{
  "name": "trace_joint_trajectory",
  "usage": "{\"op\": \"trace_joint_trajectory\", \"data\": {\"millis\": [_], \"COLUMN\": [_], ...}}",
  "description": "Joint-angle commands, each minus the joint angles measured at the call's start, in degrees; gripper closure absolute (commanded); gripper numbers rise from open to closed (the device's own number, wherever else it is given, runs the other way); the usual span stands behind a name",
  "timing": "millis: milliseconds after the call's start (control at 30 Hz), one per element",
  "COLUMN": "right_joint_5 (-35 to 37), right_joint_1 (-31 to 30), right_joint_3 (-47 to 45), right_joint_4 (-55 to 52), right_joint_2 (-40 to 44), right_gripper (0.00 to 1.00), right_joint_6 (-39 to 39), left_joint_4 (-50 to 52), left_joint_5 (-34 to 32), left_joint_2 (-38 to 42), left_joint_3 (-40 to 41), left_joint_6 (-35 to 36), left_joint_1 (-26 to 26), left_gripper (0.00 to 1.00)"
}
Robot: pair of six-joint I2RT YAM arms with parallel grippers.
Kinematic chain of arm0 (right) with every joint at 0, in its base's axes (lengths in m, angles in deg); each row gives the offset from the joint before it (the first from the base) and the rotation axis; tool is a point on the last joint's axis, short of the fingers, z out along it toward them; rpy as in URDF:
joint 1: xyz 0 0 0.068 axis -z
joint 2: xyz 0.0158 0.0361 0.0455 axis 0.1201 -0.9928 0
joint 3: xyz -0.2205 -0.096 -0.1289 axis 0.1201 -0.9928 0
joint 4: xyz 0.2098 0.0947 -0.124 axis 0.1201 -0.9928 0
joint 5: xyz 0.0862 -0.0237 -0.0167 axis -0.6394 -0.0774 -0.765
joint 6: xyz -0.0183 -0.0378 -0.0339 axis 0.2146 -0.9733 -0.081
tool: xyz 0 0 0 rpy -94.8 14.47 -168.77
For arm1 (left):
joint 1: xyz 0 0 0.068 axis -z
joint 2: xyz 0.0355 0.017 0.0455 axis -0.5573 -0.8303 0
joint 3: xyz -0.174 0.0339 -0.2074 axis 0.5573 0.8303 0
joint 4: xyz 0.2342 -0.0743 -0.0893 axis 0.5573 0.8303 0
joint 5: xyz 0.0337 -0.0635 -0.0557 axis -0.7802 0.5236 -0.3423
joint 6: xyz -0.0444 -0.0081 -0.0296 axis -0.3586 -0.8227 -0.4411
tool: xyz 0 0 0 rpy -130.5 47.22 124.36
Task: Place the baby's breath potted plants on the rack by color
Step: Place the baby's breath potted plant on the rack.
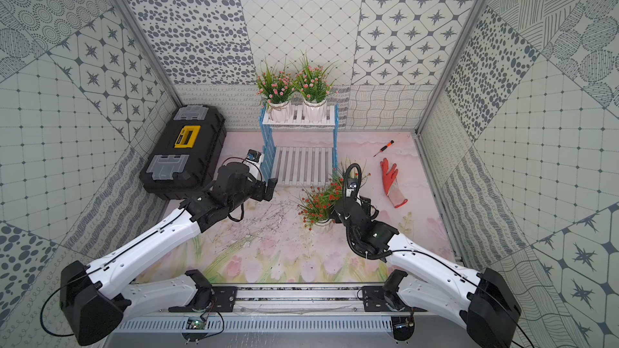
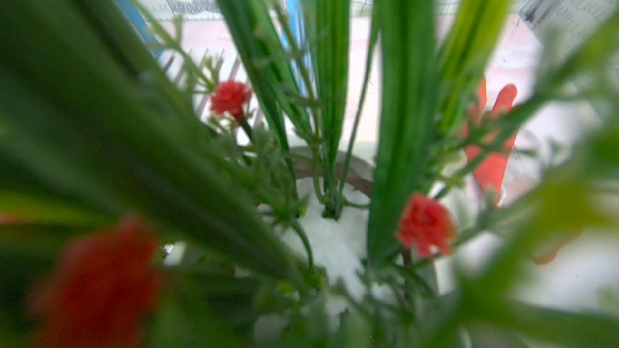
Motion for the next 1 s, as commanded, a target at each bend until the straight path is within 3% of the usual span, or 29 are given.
{"op": "trace_joint_trajectory", "data": {"millis": [0,200,500,967], "right_joint_5": [-1.93,-8.77,-16.04,-18.9], "right_joint_1": [0.55,0.61,0.56,0.58], "right_joint_3": [8.27,19.66,29.47,36.83], "right_joint_4": [4.06,6.59,15.84,28.58], "right_joint_2": [-2.56,-12.44,-27.21,-46.66], "right_gripper": [0.35,0.36,0.34,0.32], "right_joint_6": [-4.93,-6.06,-5.99,-3.27], "left_joint_4": [3.71,4.62,7.26,8.92], "left_joint_5": [-3.53,-5.15,-9.12,-12.94], "left_joint_2": [0.44,2.39,6.54,15.38], "left_joint_3": [-1.21,-0.12,0.26,3.77], "left_joint_6": [-2.14,-3.36,-5.33,-5.04], "left_joint_1": [-0.23,-0.23,-0.31,-0.65], "left_gripper": [0.02,0.01,0.02,0.02]}}
